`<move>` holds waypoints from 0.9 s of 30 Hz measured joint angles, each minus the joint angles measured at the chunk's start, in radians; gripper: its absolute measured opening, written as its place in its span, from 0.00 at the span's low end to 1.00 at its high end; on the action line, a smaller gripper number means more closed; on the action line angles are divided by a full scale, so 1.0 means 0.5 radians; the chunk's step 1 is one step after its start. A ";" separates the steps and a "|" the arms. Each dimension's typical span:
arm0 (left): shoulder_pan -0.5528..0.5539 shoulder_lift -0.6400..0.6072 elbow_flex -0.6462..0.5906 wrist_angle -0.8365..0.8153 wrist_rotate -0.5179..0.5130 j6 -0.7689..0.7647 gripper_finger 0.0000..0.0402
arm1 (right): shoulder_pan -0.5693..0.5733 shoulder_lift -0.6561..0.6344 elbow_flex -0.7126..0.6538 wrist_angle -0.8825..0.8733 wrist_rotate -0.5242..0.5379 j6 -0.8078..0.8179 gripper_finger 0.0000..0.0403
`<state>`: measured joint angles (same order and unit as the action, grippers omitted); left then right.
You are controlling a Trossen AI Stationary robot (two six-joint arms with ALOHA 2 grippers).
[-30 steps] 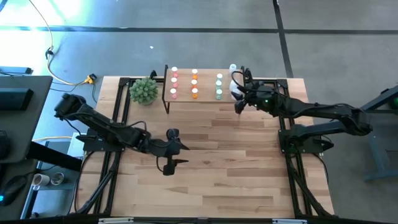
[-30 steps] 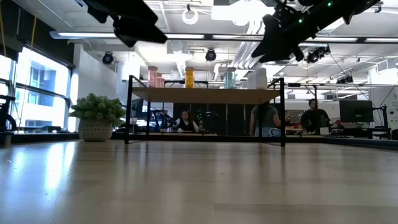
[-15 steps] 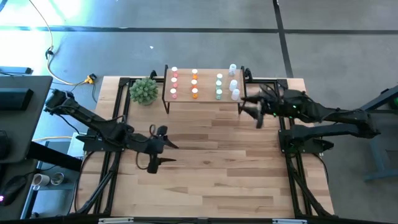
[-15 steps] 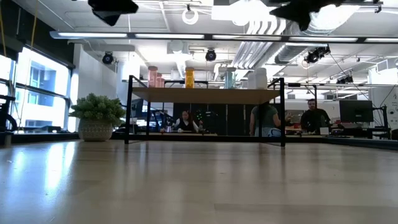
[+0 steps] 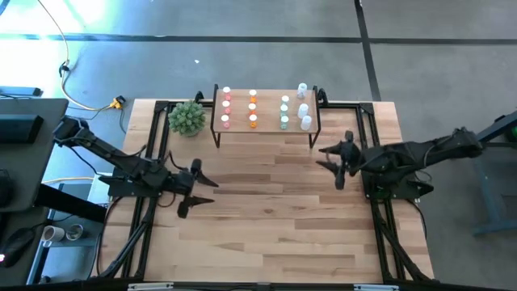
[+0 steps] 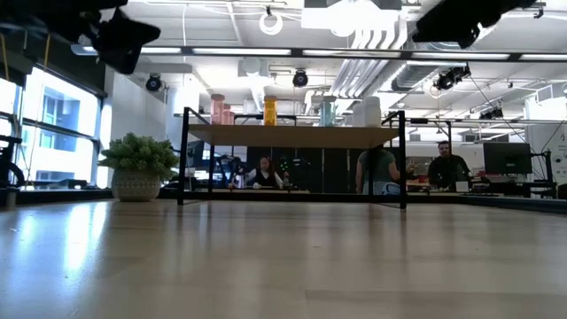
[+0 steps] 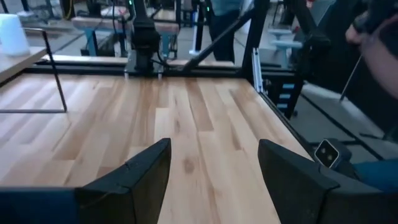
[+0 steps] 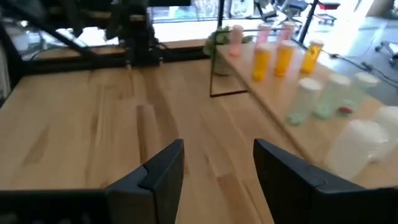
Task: Pick and place medicine bottles onto shelf by color
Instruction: Return to Home Position
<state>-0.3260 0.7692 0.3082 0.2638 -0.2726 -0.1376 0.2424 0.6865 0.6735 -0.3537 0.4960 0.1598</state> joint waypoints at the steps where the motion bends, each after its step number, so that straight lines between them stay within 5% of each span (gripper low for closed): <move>1: 0.000 -0.038 -0.051 0.043 0.000 0.000 0.57 | 0.039 -0.001 -0.058 0.050 0.035 -0.016 0.46; 10: 0.040 -0.435 -0.342 0.094 0.003 0.031 0.57 | 0.163 -0.085 -0.661 0.798 0.036 -0.033 0.46; 27: 0.450 -0.819 -0.463 -0.032 0.381 0.206 0.57 | 0.162 -0.743 -1.182 1.025 0.037 -0.065 0.46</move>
<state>-0.1010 0.3595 0.0769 0.2478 -0.0822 -0.0346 0.3233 0.3151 0.0827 0.1587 0.5142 0.1275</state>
